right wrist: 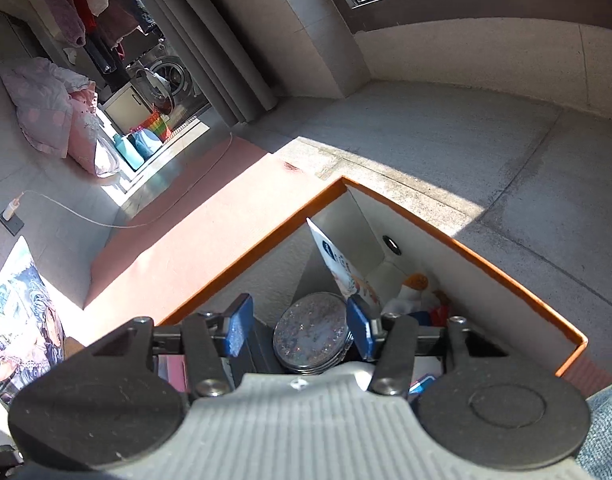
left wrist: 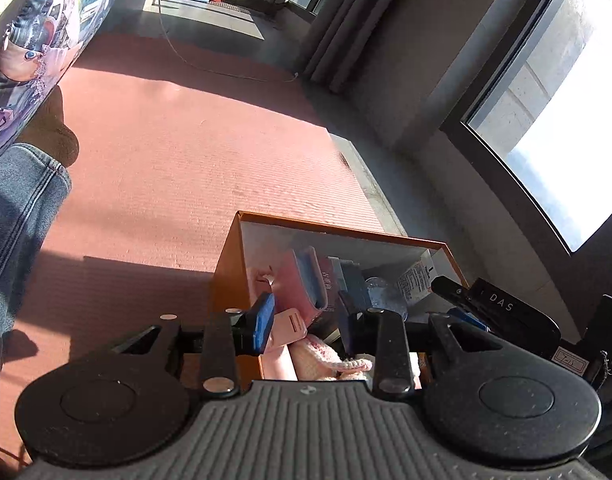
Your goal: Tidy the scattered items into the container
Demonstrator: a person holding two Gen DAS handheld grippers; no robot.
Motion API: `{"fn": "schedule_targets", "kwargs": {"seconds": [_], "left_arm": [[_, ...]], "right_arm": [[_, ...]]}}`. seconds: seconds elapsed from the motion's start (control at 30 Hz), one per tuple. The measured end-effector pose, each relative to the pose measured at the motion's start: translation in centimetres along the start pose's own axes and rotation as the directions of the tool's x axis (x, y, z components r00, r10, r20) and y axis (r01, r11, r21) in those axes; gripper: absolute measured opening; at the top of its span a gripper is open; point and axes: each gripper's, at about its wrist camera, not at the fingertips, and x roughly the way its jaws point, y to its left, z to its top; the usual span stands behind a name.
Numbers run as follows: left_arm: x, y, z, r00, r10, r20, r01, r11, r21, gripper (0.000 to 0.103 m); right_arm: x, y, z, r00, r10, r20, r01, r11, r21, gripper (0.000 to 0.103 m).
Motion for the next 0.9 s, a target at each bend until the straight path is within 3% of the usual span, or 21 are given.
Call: {"fn": "schedule_targets", "kwargs": {"seconds": [0.2,0.3,0.4,0.57,0.9], "left_arm": [[-2.0,-2.5,-0.8,0.988,0.057,0.141,-0.085,0.977,0.196,0.055],[-2.7,-3.7,-1.6,0.981,0.083,0.173,-0.13,0.952,0.278,0.067],[-2.9,-4.2,-2.2,0.986,0.067,0.153,-0.113,0.944,0.311,0.074],[-3.0,-4.9,-3.7,0.992,0.079,0.095,-0.107,0.932,0.347,0.08],[-1.5,-4.7,-6.4,0.989,0.148,-0.029,-0.132,0.942,0.31,0.08]], "right_arm": [[-4.9,2.6,-0.7,0.996,0.026,0.089,-0.006,0.974,-0.226,0.07],[-7.1,3.3,-0.8,0.994,0.049,0.098,-0.017,0.952,-0.304,0.088],[-8.0,3.5,-0.9,0.997,0.018,0.073,0.008,0.942,-0.336,0.089],[-8.4,2.4,-1.7,0.999,-0.015,-0.039,-0.001,0.925,-0.379,0.093],[-7.7,1.9,-4.5,0.988,-0.065,-0.144,-0.012,0.878,-0.479,0.093]]}}
